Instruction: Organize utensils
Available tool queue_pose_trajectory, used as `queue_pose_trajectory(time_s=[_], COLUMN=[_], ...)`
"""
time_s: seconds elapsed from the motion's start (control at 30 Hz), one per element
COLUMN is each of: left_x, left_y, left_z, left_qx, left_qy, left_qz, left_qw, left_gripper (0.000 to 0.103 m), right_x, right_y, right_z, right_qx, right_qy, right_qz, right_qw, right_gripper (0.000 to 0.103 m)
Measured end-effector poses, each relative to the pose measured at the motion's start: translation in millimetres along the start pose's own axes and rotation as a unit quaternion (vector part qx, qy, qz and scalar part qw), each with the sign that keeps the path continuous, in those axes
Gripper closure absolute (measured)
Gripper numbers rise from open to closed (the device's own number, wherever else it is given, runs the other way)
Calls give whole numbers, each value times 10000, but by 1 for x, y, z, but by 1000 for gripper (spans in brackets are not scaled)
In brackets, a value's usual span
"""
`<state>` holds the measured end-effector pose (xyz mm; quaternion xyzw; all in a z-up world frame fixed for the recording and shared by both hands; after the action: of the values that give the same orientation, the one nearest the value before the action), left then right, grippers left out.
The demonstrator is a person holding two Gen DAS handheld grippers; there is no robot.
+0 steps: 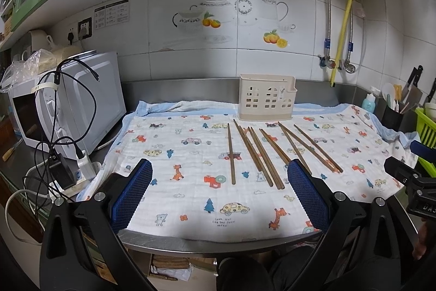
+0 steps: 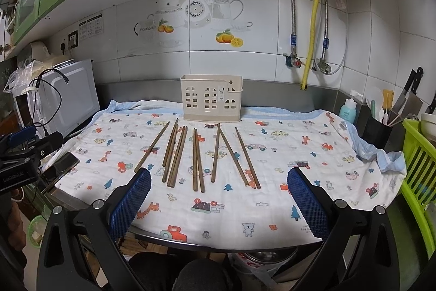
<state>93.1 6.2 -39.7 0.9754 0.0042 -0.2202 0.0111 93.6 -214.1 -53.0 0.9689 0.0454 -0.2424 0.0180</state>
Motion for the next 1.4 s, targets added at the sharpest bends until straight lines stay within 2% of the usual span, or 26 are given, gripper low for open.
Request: queue_pose_trajectory(time_s=[0.47, 0.93, 1.4], left_x=[9, 37, 78], left_y=[-1, -2, 10], left_z=[-1, 1, 9], left_qx=[-26, -102, 25], left_qy=[-51, -239, -577], left_qz=[-43, -63, 141], left_qw=[10000, 9996, 9982], left_gripper=[5, 5, 6], right_x=[12, 34, 76], right_y=[4, 13, 34], right_z=[0, 2, 12], right_qx=[26, 56, 88], right_qy=[-72, -220, -501], right_qz=[0, 35, 81], right_qw=[10000, 9997, 9987], right_gripper=[6, 6, 6])
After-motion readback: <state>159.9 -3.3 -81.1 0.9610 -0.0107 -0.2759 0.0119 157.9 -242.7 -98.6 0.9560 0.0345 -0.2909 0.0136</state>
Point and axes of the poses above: each gripper's, at about its wrist camera, not at the fingertips, and x roughly the way its jaws point, y to its right, z to its underside, the point moved 9 cm from there along x, roughly the way its jaws point, and after that the axes turned 2 degrees about z, right-handed, at the moved point
